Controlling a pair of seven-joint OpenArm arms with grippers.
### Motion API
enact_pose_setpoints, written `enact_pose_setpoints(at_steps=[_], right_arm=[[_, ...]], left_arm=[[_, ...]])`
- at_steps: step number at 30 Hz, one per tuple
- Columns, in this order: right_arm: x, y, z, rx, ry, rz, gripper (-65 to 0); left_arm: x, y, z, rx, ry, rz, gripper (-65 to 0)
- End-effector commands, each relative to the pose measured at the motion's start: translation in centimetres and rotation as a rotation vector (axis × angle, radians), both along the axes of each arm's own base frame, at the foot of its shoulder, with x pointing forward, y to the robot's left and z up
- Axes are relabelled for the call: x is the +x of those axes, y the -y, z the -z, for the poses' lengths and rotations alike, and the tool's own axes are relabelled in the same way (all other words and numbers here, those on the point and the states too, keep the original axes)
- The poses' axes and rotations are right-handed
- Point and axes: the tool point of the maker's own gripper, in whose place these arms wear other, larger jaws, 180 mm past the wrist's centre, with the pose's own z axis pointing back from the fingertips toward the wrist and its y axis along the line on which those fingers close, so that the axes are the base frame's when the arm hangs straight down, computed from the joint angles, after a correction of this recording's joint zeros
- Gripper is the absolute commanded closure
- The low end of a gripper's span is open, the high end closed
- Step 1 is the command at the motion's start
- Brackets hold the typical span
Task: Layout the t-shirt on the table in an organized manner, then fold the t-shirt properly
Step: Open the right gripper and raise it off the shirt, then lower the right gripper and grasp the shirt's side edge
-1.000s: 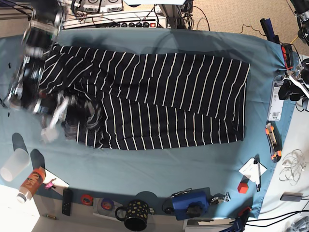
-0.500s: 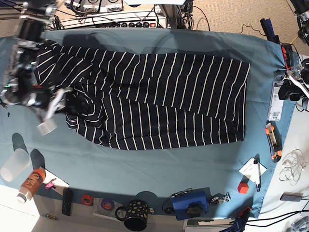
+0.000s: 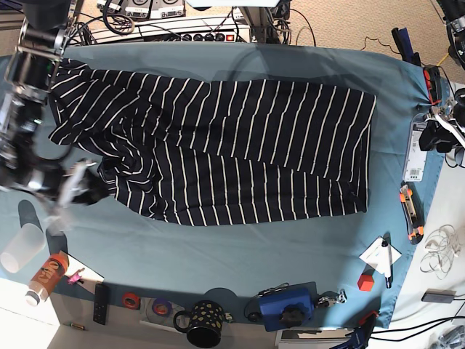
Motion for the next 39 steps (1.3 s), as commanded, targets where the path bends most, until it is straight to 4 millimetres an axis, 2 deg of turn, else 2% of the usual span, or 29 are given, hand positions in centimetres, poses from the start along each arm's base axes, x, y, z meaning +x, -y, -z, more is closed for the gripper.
enact_pose_setpoints(at_steps=[1,7,11,18,20,25,31,39], right_arm=[[1.1,-0.1,-1.7,-0.019,0.052,-0.021,-22.3],[1.7,-2.7,-0.7,-0.121,0.021,-0.139,-22.3],[2.1,-2.8,-0.2,-0.186,0.003,-0.137,-22.3],[1.3,-3.3,1.8,-0.257,-0.053,-0.157,-22.3],[1.4,-3.0,1.8,-0.263,-0.057,-0.133,-22.3],[2.5,-0.8,1.8,-0.358,-0.028,-0.036,-22.3],[2.6,-0.7,1.7,-0.363,-0.018,-0.031,-22.3],[4.0,0.3,1.0,-0.396,0.053,0.042,-22.3]], left_arm=[[0.7,-0.2,-1.4,0.005,0.052,0.005,-30.9],[0.6,1.1,-0.5,-0.048,0.056,-0.009,-30.9],[0.7,1.6,-0.4,-0.07,0.075,-0.016,-30.9],[0.8,1.6,-0.5,-0.07,0.084,-0.017,-30.9],[0.8,1.6,-0.5,-0.07,0.083,-0.017,-30.9],[0.8,1.6,-0.5,-0.07,0.083,-0.017,-30.9],[0.8,1.6,-0.5,-0.07,0.083,-0.017,-30.9],[0.8,1.6,-0.5,-0.07,0.083,-0.017,-30.9]])
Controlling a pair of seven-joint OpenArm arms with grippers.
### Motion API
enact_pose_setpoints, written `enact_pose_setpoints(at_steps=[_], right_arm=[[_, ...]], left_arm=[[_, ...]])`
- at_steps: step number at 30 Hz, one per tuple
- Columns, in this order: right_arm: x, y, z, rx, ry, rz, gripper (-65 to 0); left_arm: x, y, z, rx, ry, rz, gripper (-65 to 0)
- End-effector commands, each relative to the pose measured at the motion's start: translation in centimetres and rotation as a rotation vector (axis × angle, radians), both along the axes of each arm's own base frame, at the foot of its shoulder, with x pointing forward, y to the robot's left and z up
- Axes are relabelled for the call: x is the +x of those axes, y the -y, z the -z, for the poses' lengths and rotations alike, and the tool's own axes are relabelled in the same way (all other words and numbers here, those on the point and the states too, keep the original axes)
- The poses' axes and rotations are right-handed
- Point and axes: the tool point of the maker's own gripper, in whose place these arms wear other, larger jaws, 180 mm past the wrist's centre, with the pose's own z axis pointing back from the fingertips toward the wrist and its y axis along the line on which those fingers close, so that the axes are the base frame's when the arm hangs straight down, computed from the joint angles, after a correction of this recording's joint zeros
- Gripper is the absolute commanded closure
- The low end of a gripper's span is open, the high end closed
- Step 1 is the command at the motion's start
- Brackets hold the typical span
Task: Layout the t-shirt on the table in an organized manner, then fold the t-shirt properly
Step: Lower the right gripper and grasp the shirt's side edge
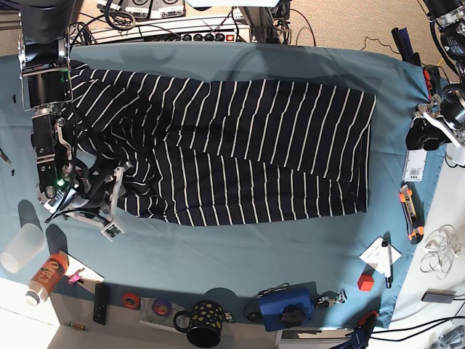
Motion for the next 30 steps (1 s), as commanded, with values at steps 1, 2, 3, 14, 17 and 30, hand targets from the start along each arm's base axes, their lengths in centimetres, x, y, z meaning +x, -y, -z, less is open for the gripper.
enact_pose_setpoints(at_steps=[1,2,3,14,17,30], right_arm=[[1.0,0.5,-1.7,-0.005,0.049,0.008,-22.3],[0.9,0.6,-1.6,-0.009,0.042,0.01,-22.3],[0.8,0.7,-1.5,-0.011,0.034,0.012,-22.3],[-1.1,0.4,0.4,0.005,-0.042,0.012,-22.3],[-1.4,0.1,1.0,0.018,-0.039,0.005,-22.3],[1.7,2.7,-0.9,-0.122,0.183,0.053,0.0]], left_arm=[[0.7,-0.4,-1.5,0.013,0.049,0.004,-30.9],[0.7,-0.4,-1.5,0.012,0.049,0.004,-30.9],[0.7,-0.4,-1.4,0.013,0.049,0.004,-30.9],[0.7,-0.4,-1.4,0.012,0.049,0.004,-30.9],[0.7,-0.4,-1.5,0.013,0.049,0.004,-30.9],[0.7,-0.4,-1.5,0.012,0.049,0.004,-30.9]])
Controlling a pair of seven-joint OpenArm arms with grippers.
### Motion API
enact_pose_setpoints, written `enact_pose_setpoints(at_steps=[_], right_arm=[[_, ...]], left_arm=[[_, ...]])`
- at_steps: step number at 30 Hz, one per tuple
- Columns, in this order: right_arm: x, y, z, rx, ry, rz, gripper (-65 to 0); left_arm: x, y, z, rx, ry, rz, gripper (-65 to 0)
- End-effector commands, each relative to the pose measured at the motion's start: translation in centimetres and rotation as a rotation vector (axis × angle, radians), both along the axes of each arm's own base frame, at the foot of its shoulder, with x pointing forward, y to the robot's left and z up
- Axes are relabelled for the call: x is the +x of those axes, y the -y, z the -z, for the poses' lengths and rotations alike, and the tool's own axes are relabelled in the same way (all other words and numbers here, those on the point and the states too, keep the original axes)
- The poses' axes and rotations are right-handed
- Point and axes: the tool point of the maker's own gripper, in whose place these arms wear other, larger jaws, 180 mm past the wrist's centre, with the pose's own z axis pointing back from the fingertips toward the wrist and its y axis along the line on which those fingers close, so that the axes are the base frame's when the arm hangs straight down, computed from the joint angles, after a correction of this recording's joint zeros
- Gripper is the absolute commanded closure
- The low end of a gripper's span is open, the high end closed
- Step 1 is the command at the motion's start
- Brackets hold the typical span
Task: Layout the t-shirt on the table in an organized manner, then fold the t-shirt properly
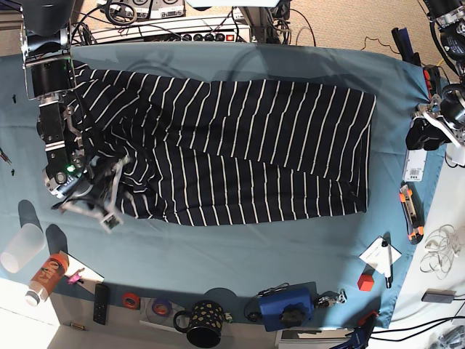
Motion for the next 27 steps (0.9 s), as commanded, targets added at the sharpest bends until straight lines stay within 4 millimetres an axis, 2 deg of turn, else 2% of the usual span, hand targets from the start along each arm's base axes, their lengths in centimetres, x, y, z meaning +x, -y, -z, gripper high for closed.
enact_pose_setpoints(at_steps=[1,6,11,15,21,24,27], right_arm=[[1.5,0.8,-2.3,-0.016,0.086,0.011,0.0],[3.6,1.8,-5.1,-0.052,0.204,0.056,0.0],[6.1,3.1,-9.8,-0.07,0.338,0.111,0.0],[7.1,4.6,-13.0,-0.044,0.421,0.16,0.0],[6.9,6.6,-14.5,-0.024,0.472,0.217,0.0],[7.1,8.1,-16.5,0.005,0.554,0.286,0.0],[6.9,6.2,-15.5,0.081,0.489,0.183,0.0]], left_arm=[[0.7,-0.4,-1.5,0.012,0.049,0.004,-30.9],[0.7,-0.4,-1.5,0.012,0.05,0.004,-30.9],[0.7,-0.4,-1.5,0.012,0.049,0.004,-30.9],[0.7,-0.4,-1.5,0.012,0.05,0.004,-30.9],[0.7,-0.4,-1.5,0.012,0.05,0.004,-30.9],[0.7,-0.4,-1.5,0.012,0.05,0.004,-30.9],[0.8,-0.1,-1.7,0.007,0.065,0.025,-30.9]])
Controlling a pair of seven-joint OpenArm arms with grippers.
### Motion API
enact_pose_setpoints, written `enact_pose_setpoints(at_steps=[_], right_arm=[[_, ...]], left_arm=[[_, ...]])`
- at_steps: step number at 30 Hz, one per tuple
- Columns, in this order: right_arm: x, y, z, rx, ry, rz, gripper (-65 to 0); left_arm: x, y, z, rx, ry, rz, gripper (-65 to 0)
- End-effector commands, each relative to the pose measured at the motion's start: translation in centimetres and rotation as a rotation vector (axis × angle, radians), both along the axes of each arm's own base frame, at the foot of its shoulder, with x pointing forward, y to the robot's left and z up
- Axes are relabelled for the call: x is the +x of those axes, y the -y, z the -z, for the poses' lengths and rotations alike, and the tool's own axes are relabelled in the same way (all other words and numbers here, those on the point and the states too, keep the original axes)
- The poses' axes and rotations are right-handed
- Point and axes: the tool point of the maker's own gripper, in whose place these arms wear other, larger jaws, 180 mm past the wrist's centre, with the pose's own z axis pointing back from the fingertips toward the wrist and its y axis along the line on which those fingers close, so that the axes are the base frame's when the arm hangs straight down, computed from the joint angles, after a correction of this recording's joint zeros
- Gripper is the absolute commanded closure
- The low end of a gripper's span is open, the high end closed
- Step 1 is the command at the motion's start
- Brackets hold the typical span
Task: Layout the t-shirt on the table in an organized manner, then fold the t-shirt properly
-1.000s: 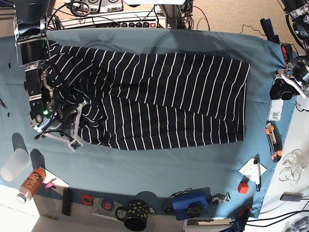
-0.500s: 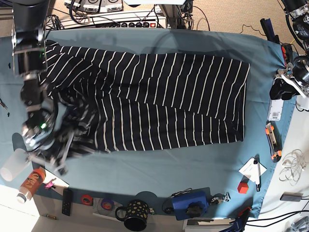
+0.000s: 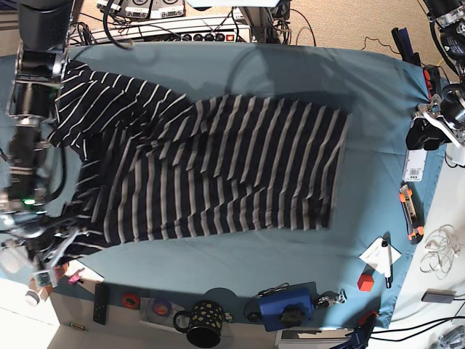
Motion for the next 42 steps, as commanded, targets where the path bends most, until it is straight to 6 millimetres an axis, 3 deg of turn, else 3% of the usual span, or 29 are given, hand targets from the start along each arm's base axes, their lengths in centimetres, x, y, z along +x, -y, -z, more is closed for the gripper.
enact_pose_setpoints(at_steps=[1,6,9,11,18,23,27,31,34,37,42], right_arm=[[0.3,-0.3,-1.4,-0.003,0.03,-0.026,0.0],[-0.4,-1.1,1.0,0.047,-0.01,-0.035,0.0],[-1.0,-1.7,2.7,0.059,-0.044,-0.043,0.0],[-1.3,-2.2,3.6,0.07,-0.062,-0.05,0.0],[-1.3,-4.5,5.2,0.123,-0.086,-0.068,0.0],[-1.4,-4.3,5.4,0.111,-0.094,-0.06,0.0],[-1.5,-4.2,5.4,0.107,-0.099,-0.056,0.0],[-1.7,-4.1,5.7,0.105,-0.112,-0.05,0.0],[-1.8,-4.0,6.0,0.104,-0.12,-0.049,0.0],[-2.2,-3.8,6.6,0.091,-0.135,-0.042,0.0],[-2.7,-3.5,7.3,0.073,-0.155,-0.032,0.0]], left_arm=[[0.8,0.2,-1.8,0.003,0.072,0.039,-30.9],[1.8,1.7,-3.2,-0.011,0.18,0.108,-31.0],[3.5,2.1,-2.6,0.065,0.159,0.114,-31.0],[5.2,2.6,-2.4,0.108,0.131,0.101,-31.0],[12.5,8.4,-2.3,0.231,0.144,0.235,-31.0],[17.4,10.0,-0.5,0.201,0.056,0.249,-32.3],[20.8,11.1,-1.0,0.107,0.03,0.253,-32.3],[22.3,13.5,-1.0,0.02,0.013,0.298,-32.3],[22.2,14.9,0.9,0.027,-0.047,0.325,-32.5],[21.7,15.3,2.8,0.053,-0.101,0.335,-32.8],[22.3,15.0,2.8,0.046,-0.078,0.293,-33.5]])
